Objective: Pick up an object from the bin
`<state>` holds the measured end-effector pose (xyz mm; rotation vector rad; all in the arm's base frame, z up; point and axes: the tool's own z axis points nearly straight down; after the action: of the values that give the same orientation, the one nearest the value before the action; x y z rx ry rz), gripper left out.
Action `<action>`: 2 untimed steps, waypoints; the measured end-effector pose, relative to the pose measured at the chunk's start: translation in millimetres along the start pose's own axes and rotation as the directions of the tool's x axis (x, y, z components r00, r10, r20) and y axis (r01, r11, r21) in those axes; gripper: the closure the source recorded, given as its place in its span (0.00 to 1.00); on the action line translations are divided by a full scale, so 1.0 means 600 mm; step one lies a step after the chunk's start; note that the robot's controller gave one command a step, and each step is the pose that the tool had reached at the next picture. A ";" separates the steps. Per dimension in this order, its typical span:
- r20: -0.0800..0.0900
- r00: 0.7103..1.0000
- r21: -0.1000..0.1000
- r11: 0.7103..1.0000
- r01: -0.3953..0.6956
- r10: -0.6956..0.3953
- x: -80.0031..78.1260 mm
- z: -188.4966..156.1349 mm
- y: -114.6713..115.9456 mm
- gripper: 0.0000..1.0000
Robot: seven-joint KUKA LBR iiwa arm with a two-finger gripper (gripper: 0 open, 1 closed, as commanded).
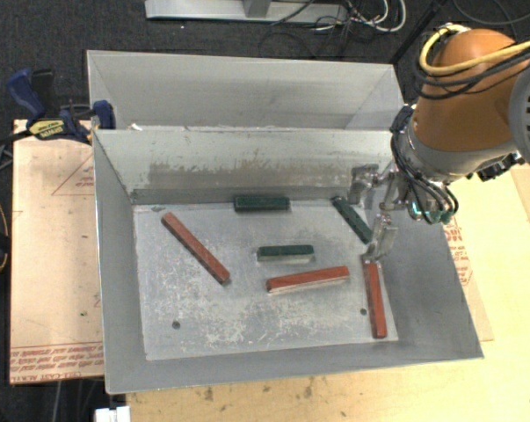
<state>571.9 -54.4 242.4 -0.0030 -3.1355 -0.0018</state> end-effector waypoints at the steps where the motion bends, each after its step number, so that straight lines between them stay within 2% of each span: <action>1: 0.008 1.000 0.001 1.000 0.001 -0.001 -0.002 -0.007 0.000 0.00; 2: 0.014 0.997 0.002 0.997 0.071 -0.071 -0.010 0.054 0.017 0.00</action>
Offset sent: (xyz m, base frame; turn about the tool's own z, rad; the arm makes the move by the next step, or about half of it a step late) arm 0.0108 0.0359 -0.1284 -0.2444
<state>577.5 -44.3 210.0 0.1091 -3.1473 0.0007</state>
